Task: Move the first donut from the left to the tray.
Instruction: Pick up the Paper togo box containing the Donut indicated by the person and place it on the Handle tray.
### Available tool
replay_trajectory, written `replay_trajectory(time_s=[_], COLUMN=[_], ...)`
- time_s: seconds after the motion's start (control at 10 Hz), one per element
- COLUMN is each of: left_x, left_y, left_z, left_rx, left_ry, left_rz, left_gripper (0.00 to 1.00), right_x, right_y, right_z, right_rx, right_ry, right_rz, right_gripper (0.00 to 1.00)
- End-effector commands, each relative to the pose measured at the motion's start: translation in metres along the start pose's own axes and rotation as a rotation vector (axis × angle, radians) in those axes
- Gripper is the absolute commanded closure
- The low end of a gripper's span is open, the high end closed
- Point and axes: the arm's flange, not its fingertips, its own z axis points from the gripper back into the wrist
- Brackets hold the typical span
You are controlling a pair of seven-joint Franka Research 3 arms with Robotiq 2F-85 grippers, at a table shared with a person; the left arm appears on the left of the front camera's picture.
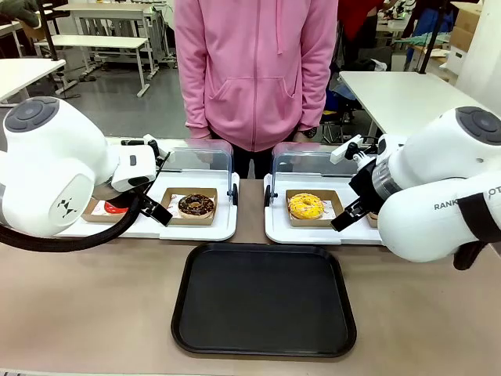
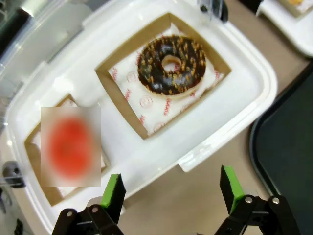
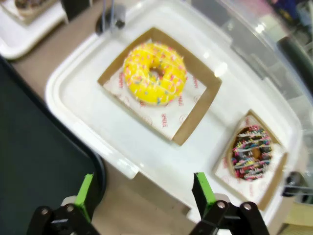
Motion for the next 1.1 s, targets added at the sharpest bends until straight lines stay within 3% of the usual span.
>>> replay_trajectory(time_s=[0.0, 0.2, 0.4, 0.6, 0.9, 1.0], left_x=[0.04, 0.06, 0.056, 0.033, -0.026, -0.05], left_y=[0.037, 0.091, 0.143, 0.195, 0.261, 0.281], left_z=[0.044, 0.083, 0.112, 0.127, 0.132, 0.121], left_rx=[-0.056, -0.161, -0.309, -0.419, -0.501, -0.522], left_ry=[-0.091, -0.112, -0.156, -0.252, -0.391, -0.453], left_rz=[0.016, 0.014, -0.091, -0.167, -0.252, -0.255], left_gripper=[0.0, 0.0, 0.0, 0.0, 0.0, 0.0], right_x=[0.057, 0.07, 0.033, -0.018, -0.09, -0.111], right_y=[-0.036, -0.09, -0.158, -0.212, -0.246, -0.25], right_z=[0.06, 0.128, 0.168, 0.184, 0.187, 0.176], right_rx=[0.025, 0.111, 0.228, 0.352, 0.396, 0.31], right_ry=[-0.063, -0.132, -0.184, -0.282, -0.421, -0.375], right_rz=[-0.027, -0.106, -0.123, -0.05, 0.045, 0.078], right_gripper=[0.0, 0.0, 0.0, 0.0, 0.0, 0.0])
